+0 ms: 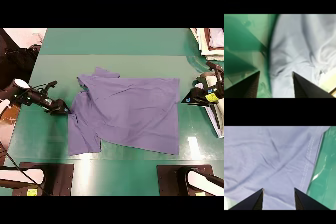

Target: Fold the shirts.

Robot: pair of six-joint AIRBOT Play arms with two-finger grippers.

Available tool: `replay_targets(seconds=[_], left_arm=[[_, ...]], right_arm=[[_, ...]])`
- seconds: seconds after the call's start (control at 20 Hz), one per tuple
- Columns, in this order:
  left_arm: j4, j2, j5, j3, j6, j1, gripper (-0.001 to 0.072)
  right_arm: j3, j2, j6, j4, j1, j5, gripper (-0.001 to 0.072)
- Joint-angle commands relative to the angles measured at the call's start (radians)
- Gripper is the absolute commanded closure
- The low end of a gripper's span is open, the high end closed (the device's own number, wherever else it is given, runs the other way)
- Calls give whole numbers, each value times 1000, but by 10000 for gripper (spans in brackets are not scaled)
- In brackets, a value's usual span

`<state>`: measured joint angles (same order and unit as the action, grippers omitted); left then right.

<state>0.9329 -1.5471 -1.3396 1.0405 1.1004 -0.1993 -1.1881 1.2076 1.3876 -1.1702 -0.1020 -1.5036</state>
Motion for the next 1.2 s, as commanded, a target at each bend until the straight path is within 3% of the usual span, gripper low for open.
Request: replay_targets(seconds=[0.0, 0.1, 0.15, 0.2, 0.25, 0.5, 0.7, 1.15], left_arm=[[50, -1, 39, -18, 19, 62, 227], [132, -1, 40, -18, 85, 88, 238], [137, -1, 40, -17, 85, 93, 450], [125, -1, 44, -17, 85, 93, 593], [105, 0, 47, -16, 83, 93, 677], [88, 100, 91, -5, 69, 93, 680], [88, 233, 136, -5, 70, 93, 679], [87, 266, 144, -5, 70, 93, 679]], right_arm=[[51, -58, -1, -2, 0, 11, 286], [81, -80, -1, -4, -1, 9, 286], [106, -92, -1, -4, -1, 9, 286], [140, -105, -1, -4, -1, 11, 286], [181, -117, -1, -7, -2, 11, 286], [410, -164, -2, -8, -140, 4, 250], [570, -123, -38, -8, -283, -12, 264], [714, -160, -3, -11, -127, 56, 265]])
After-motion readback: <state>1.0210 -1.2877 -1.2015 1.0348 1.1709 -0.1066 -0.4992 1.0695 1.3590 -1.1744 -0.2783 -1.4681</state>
